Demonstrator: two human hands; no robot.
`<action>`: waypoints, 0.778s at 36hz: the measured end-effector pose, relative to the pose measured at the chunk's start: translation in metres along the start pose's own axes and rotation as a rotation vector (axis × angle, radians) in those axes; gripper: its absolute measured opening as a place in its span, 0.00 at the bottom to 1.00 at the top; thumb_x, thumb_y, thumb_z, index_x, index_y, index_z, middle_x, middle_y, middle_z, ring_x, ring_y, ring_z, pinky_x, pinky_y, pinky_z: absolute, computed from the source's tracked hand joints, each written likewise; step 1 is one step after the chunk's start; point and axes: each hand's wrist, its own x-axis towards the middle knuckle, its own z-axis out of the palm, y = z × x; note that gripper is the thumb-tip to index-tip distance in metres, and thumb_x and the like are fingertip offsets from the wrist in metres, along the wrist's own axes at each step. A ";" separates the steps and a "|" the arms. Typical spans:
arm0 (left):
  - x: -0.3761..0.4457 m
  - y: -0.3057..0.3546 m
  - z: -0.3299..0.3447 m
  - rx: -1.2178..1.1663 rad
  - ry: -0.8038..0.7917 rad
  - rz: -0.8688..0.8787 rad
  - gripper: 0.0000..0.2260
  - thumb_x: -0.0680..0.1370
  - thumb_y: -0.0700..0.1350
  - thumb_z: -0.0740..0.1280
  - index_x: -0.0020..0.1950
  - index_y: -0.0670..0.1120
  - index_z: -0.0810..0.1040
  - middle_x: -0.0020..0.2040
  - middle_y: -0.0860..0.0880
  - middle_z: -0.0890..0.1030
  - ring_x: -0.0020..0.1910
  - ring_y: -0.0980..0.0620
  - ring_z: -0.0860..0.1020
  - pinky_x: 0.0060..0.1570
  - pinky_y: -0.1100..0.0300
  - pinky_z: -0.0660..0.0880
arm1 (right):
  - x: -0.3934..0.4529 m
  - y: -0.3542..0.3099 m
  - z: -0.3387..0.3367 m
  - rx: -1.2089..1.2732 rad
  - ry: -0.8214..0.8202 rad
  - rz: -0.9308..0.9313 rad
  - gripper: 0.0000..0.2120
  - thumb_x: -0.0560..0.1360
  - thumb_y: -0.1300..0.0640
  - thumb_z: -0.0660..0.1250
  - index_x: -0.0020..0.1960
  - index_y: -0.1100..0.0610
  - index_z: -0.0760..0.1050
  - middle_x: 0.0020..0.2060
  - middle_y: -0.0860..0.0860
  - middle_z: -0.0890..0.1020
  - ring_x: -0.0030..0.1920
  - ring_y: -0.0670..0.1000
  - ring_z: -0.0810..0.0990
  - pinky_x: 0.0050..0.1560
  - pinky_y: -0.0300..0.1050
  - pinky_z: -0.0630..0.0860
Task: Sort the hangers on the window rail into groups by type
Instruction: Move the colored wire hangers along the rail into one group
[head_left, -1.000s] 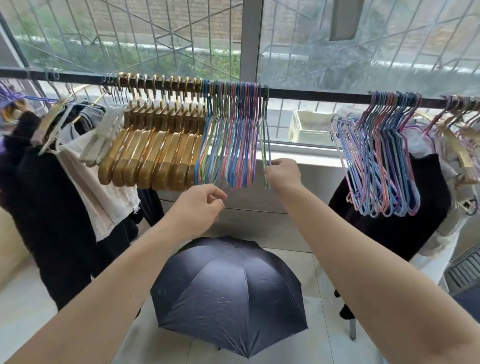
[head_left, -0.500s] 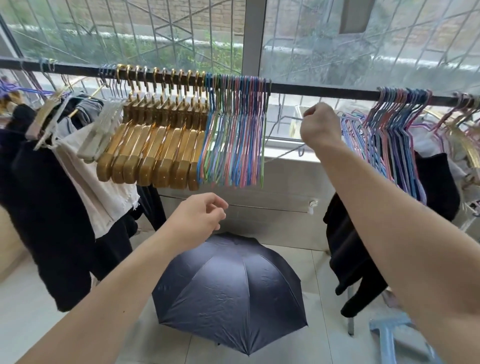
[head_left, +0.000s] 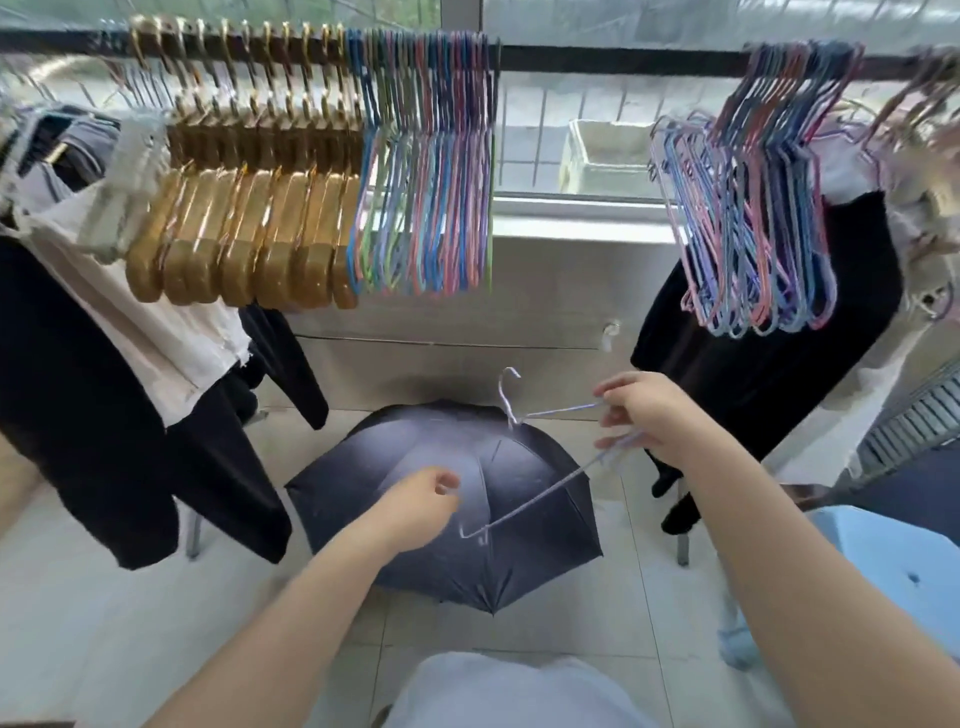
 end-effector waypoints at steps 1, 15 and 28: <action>0.000 -0.005 0.007 0.008 -0.010 -0.037 0.19 0.84 0.50 0.64 0.75 0.52 0.70 0.69 0.49 0.75 0.55 0.50 0.78 0.47 0.60 0.73 | -0.006 0.006 -0.003 0.035 -0.046 0.007 0.09 0.82 0.69 0.59 0.53 0.65 0.79 0.41 0.60 0.76 0.40 0.54 0.77 0.38 0.59 0.85; -0.018 -0.101 -0.020 -0.189 0.042 -0.197 0.20 0.86 0.52 0.61 0.45 0.43 0.86 0.45 0.48 0.87 0.51 0.46 0.84 0.58 0.50 0.79 | -0.006 0.058 -0.056 0.475 -0.276 0.084 0.12 0.84 0.63 0.62 0.65 0.63 0.77 0.36 0.56 0.80 0.45 0.56 0.83 0.55 0.62 0.82; -0.058 -0.083 -0.041 -0.835 -0.292 -0.254 0.15 0.85 0.47 0.62 0.66 0.39 0.77 0.62 0.36 0.83 0.57 0.35 0.82 0.47 0.42 0.83 | 0.015 0.123 -0.022 0.181 0.038 0.271 0.12 0.82 0.63 0.59 0.41 0.54 0.70 0.38 0.53 0.74 0.33 0.50 0.78 0.33 0.44 0.78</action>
